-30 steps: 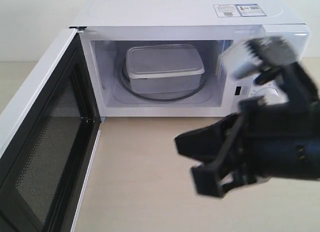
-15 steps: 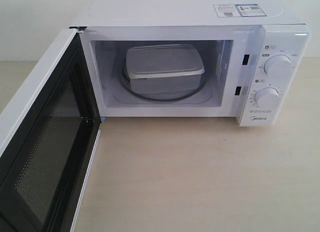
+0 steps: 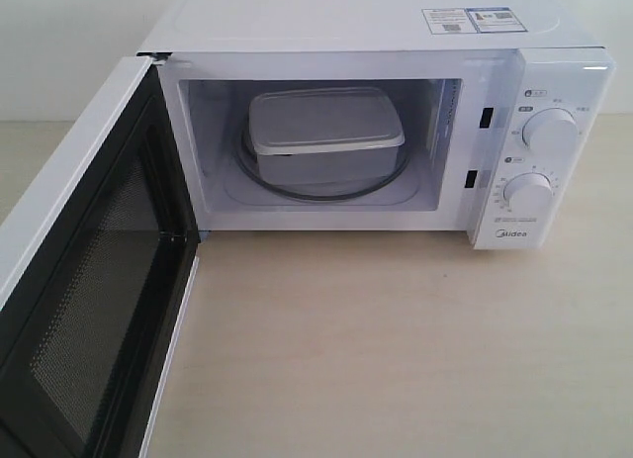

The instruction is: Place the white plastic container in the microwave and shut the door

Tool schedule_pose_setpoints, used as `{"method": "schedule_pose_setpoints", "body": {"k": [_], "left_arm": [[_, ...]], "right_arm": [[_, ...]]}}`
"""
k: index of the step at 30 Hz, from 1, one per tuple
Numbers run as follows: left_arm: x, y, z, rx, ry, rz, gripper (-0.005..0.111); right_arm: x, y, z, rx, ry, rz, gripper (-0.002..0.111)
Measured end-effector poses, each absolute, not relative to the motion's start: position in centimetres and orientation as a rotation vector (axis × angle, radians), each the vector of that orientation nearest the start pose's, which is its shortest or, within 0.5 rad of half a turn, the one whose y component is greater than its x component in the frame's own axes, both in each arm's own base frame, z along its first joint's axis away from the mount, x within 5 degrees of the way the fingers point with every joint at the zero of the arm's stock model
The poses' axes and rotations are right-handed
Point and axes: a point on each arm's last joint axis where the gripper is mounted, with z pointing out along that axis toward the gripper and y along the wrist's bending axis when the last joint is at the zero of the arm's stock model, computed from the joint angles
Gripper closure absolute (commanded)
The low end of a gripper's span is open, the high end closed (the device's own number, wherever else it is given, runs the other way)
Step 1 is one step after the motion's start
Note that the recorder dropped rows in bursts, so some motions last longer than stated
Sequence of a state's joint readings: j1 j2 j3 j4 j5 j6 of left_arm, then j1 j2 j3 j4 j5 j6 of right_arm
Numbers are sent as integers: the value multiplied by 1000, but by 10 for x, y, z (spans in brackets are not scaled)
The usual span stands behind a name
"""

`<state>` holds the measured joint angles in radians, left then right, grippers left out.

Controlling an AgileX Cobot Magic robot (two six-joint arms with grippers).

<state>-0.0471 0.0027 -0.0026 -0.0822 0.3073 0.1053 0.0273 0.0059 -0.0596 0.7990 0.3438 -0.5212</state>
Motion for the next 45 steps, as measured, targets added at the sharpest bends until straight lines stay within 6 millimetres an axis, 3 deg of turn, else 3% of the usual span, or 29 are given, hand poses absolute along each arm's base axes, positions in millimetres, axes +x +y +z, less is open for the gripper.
{"method": "schedule_pose_setpoints", "body": {"k": [5,12,20,28,45], "left_arm": [[54,-5,186,84,1788,-37,102],[54,-5,186,84,1788,-37,102],[54,-5,186,84,1788,-37,102],[54,-5,186,84,1788,-37,102],[54,-5,186,84,1788,-37,102]], "right_arm": [[54,19,200,48,1681,380,108],[54,17,202,65,1657,362,108],[55,6,196,108,1723,202,108],[55,0,194,29,1737,31,108],[54,-2,185,-23,1812,-29,108]]}}
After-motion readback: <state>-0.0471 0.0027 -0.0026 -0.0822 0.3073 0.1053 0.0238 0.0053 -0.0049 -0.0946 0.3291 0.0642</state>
